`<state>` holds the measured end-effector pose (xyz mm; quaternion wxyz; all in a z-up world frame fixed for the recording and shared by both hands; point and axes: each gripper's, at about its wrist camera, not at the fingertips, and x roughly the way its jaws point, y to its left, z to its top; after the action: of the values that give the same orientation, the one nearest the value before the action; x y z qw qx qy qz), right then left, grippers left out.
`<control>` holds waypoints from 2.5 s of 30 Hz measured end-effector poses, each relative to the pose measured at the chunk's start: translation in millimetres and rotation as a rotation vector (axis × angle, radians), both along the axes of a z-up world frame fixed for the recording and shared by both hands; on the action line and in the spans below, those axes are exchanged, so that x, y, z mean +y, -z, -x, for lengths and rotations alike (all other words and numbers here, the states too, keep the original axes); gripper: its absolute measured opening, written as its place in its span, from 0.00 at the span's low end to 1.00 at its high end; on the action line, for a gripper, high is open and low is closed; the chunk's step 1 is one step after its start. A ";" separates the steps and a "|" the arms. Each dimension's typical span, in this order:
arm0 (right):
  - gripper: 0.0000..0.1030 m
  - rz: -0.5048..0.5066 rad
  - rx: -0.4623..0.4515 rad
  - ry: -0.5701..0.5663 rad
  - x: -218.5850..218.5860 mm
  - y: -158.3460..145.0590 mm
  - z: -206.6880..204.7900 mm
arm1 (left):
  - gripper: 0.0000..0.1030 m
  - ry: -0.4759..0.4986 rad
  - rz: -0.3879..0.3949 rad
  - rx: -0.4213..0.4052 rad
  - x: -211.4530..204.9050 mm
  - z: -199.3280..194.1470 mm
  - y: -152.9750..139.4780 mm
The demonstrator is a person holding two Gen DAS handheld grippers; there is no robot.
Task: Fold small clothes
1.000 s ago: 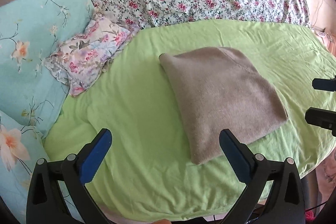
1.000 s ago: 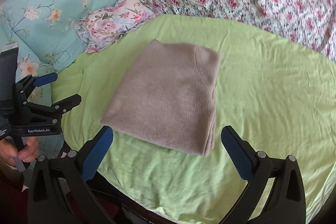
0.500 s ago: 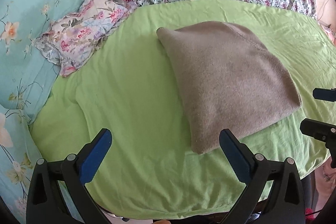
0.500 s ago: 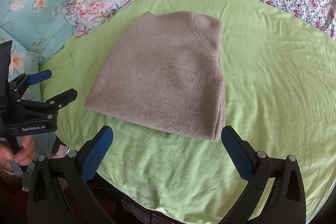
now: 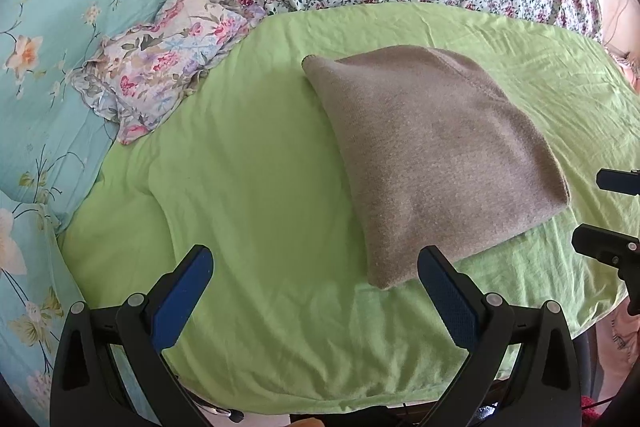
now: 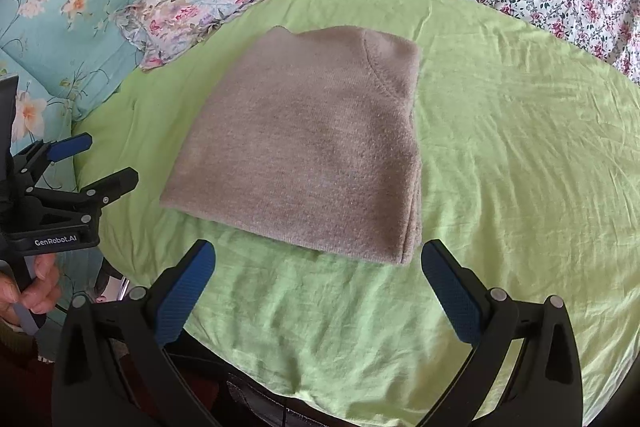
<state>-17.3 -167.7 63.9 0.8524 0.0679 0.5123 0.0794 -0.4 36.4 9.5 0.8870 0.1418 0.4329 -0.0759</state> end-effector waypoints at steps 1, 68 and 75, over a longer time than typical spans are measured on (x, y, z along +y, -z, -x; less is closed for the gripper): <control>1.00 0.000 0.000 -0.002 -1.2 0.2 -0.5 | 0.99 0.001 0.002 -0.002 0.1 0.2 -0.5; 1.00 0.131 -0.056 -0.005 7.1 -15.6 -9.1 | 0.99 0.038 0.006 -0.020 -9.4 -5.4 -6.4; 1.00 0.156 -0.057 -0.015 3.5 -16.1 -16.2 | 0.99 0.042 0.000 -0.023 -13.1 -13.2 -7.3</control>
<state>-1.0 -164.3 80.1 0.8688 -0.0050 0.4928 0.0476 12.8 23.3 16.8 0.8900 0.1519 0.4196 -0.0930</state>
